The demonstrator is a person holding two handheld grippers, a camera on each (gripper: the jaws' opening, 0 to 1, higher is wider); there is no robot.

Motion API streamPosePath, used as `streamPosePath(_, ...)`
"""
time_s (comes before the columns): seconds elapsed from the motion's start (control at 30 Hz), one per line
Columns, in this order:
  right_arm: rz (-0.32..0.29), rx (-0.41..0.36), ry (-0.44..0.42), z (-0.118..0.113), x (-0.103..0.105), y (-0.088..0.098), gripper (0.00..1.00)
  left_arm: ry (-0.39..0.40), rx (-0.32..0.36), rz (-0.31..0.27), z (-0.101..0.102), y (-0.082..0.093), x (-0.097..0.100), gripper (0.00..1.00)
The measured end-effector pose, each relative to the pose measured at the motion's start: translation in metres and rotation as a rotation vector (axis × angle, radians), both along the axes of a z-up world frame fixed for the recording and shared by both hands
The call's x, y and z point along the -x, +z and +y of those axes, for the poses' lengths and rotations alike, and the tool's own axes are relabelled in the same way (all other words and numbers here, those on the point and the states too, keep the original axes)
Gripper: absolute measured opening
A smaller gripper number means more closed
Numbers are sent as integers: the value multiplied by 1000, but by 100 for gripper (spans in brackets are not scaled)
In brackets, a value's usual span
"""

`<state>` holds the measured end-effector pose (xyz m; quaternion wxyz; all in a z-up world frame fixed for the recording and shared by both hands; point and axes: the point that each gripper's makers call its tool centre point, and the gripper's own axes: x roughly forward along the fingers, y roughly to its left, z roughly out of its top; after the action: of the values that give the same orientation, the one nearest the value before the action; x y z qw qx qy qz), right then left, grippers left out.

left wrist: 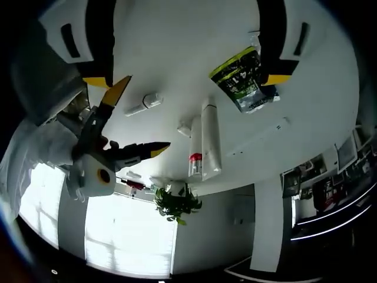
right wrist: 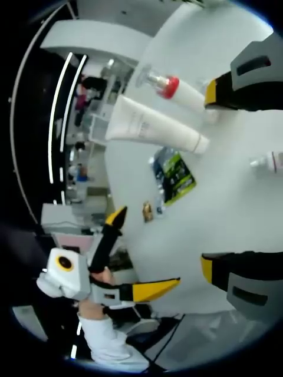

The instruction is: Arrange the skincare products in the storage area until every visible bottle or jar stands upright without overlapping.

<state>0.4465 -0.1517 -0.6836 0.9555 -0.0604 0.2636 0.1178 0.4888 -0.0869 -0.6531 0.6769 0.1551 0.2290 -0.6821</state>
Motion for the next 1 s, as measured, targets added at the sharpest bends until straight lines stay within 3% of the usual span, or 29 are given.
streamPosePath(0.23, -25, 18, 9, -5, 6, 14, 100, 35, -8, 38, 12, 8, 10, 99)
streamPosePath(0.4, -30, 13, 10, -7, 11, 21, 100, 59, -2, 34, 22, 8, 8, 99)
streamPosePath(0.67, -32, 21, 16, -6, 25, 27, 100, 84, -71, 43, 39, -1, -1, 99)
streamPosePath(0.87, -24, 23, 9, -7, 34, 28, 99, 87, -79, 39, 43, 5, 20, 99)
streamPosePath(1.0, -25, 20, -2, -7, 40, 30, 99, 85, -80, 35, 47, 5, 22, 99)
